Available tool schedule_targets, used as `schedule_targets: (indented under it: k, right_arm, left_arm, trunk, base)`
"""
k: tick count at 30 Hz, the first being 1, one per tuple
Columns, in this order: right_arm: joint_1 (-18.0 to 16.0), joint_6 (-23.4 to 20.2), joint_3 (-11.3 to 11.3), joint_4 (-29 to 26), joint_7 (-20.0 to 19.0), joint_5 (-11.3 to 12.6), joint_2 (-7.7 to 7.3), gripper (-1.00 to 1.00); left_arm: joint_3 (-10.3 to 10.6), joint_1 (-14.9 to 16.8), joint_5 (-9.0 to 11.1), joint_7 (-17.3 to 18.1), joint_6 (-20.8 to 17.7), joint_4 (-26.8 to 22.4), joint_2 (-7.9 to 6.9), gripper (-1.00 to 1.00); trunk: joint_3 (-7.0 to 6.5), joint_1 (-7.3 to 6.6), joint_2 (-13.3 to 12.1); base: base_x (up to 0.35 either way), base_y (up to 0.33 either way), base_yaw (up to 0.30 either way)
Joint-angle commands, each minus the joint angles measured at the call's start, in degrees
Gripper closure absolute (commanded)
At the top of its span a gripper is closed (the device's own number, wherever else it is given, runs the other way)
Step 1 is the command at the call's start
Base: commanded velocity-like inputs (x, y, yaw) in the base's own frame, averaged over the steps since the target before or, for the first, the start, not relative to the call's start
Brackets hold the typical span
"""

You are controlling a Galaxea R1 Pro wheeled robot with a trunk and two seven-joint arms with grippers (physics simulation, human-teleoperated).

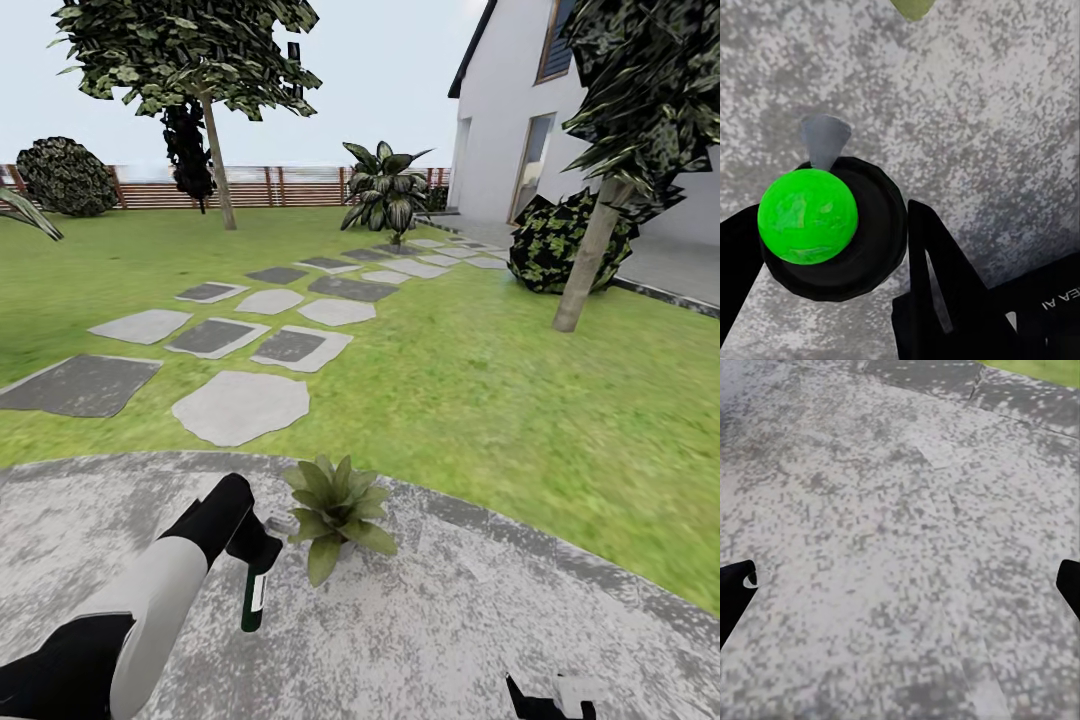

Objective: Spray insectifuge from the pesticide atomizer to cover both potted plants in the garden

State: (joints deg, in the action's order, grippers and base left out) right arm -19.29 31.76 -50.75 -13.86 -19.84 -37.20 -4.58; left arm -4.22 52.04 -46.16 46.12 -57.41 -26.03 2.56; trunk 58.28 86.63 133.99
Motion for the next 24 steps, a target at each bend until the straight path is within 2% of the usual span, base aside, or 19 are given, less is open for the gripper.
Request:
schedule_targets:
  k: [1, 10, 14, 17, 24]
  right_arm:
    - [0.0, 0.1, -0.5, 0.0, -0.5, -0.2, 0.01, -1.00]
    - [0.0, 0.1, -0.5, 0.0, -0.5, -0.2, -0.25, -1.00]
    - [0.0, 0.1, -0.5, 0.0, -0.5, -0.2, -0.32, -1.00]
    - [0.0, 0.1, -0.5, 0.0, -0.5, -0.2, -0.26, -1.00]
    - [0.0, 0.1, -0.4, 0.1, -0.5, -0.2, -0.16, -1.00]
  left_arm:
    - [-0.4, 0.0, -0.6, 0.4, -0.3, 0.0, 0.02, 1.00]
    - [-0.3, 0.0, -0.6, 0.4, -0.2, 1.4, -0.01, 1.00]
    - [0.0, 0.0, -0.6, 0.4, -0.2, 2.0, -0.03, 1.00]
    - [1.7, 0.0, -0.6, 0.5, -0.2, 6.0, -0.57, 1.00]
    - [1.9, 0.0, -0.7, 0.8, -0.1, 8.0, -1.70, 1.00]
  trunk:
    - [0.05, -0.01, 0.0]
    - [0.05, -0.01, 0.0]
    - [0.05, -0.01, 0.0]
    - [0.05, -0.01, 0.0]
    - [0.05, -0.01, 0.0]
  base:
    - [0.136, 0.000, 0.000]
    - [0.264, 0.000, 0.000]
    - [0.049, 0.000, 0.000]
    - [0.003, 0.000, 0.000]
    - [0.000, 0.000, 0.000]
